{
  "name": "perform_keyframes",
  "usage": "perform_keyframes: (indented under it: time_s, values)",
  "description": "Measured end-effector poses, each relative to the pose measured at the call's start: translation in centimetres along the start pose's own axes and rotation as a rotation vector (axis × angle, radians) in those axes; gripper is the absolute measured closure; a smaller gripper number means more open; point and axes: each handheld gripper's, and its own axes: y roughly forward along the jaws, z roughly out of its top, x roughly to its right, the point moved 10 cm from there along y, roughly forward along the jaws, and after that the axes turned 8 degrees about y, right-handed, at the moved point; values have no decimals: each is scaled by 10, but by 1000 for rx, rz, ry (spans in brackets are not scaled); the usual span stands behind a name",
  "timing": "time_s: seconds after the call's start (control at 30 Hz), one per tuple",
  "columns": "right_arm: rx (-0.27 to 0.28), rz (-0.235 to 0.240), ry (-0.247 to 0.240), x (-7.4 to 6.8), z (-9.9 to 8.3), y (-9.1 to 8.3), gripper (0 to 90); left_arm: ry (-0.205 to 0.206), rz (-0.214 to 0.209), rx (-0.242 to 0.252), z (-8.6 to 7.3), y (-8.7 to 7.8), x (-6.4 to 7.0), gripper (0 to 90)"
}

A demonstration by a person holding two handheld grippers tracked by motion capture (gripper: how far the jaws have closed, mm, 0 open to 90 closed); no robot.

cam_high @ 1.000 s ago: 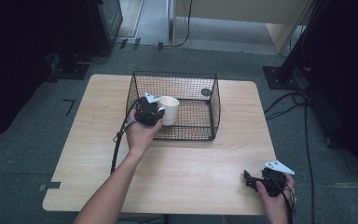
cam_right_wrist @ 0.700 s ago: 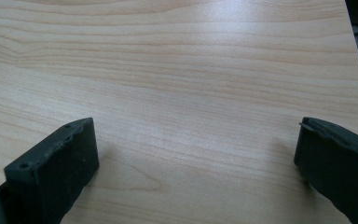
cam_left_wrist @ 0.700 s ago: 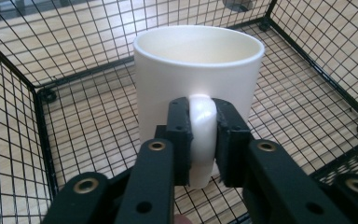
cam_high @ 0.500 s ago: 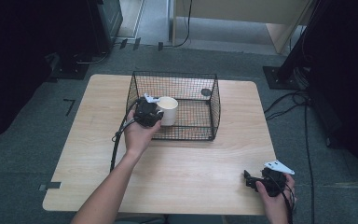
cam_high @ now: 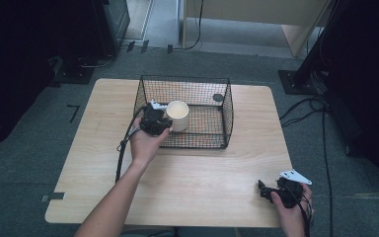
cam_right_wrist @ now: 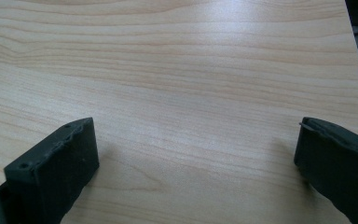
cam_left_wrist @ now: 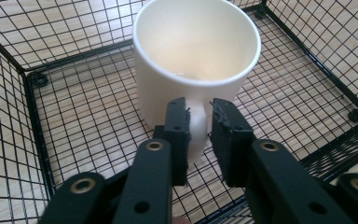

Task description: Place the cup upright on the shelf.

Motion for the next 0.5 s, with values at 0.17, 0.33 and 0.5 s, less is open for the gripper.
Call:
perform_keyframes:
  time_s: [0.17, 0.33, 0.5]
  values:
    - [0, 0, 0, 0, 0, 0, 0, 0, 0, 24, 1, -4, -1, 822]
    - [0, 0, 0, 0, 0, 0, 0, -14, -10, 83, 8, -18, 1, 730]
    - [0, 0, 1, 0, 0, 0, 0, -16, 9, 150, 15, -41, 1, 535]
